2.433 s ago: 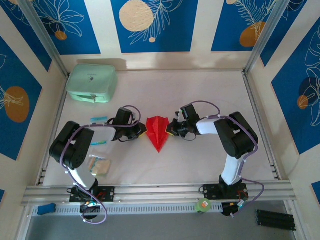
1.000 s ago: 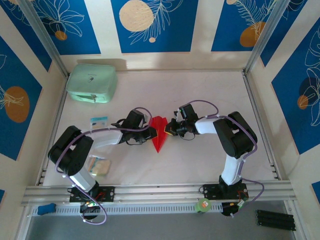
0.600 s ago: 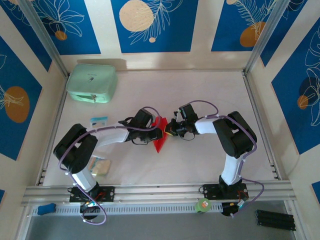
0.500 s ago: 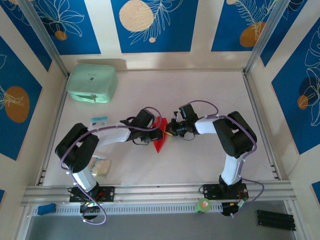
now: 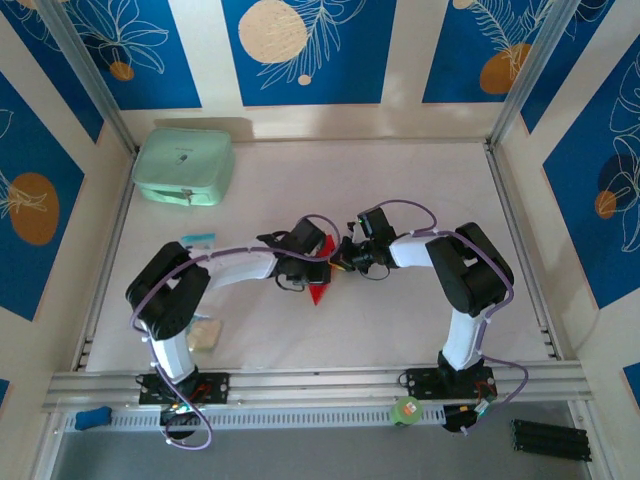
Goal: Fold a paper plane with a square sheet of paper (pick it up from the middle)
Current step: Move the paper plane to the top-center of the table.
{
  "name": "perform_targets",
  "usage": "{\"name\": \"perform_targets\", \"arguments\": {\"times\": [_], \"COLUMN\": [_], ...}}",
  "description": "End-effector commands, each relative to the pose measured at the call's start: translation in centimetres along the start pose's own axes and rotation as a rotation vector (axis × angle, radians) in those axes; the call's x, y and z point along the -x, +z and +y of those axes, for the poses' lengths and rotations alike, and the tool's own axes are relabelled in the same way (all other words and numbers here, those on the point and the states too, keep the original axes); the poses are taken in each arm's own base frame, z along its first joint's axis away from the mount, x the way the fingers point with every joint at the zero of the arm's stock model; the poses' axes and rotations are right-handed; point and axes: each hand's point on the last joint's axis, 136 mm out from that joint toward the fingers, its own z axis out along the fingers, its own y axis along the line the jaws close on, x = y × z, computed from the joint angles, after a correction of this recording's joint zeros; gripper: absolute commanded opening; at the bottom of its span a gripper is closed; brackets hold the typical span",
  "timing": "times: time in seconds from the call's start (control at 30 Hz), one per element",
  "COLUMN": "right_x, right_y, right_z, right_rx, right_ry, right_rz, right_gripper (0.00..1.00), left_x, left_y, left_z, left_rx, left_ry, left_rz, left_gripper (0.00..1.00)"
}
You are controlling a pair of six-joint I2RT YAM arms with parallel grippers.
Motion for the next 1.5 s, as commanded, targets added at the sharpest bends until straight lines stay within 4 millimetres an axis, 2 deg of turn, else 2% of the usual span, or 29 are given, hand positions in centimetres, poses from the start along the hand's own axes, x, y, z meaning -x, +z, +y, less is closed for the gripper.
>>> {"name": "perform_targets", "arguments": {"times": [0.0,0.47,0.87,1.2,1.37,1.47], "right_x": [-0.1,-0.2,-0.1,0.4,1.0,1.5], "right_y": [0.2,0.2,0.1,-0.9,-2.7,-4.5], "right_z": [0.6,0.6,0.6,0.8,-0.1,-1.0], "right_rx": [0.012,0.017,0.019,0.015,-0.037,-0.083], "right_ry": [-0.002,0.004,0.012,0.018,0.034,0.037], "right_rz": [0.020,0.021,0.020,-0.021,-0.089,-0.148], "right_gripper": [0.02,0.02,0.03,0.19,0.30,0.37], "left_x": [-0.5,-0.4,0.1,0.3,1.0,2.4], "left_y": [0.2,0.8,0.5,0.7,0.3,-0.8], "left_z": [1.2,1.4,1.7,1.8,1.8,1.7], "left_rx": [0.123,0.209,0.236,0.242,0.251,0.241], "left_ry": [0.074,0.112,0.096,0.089,0.085,0.079], "left_rz": [0.018,0.015,-0.018,-0.022,-0.041,-0.077], "left_gripper": [0.37,0.36,0.23,0.13,0.07,0.06]}}
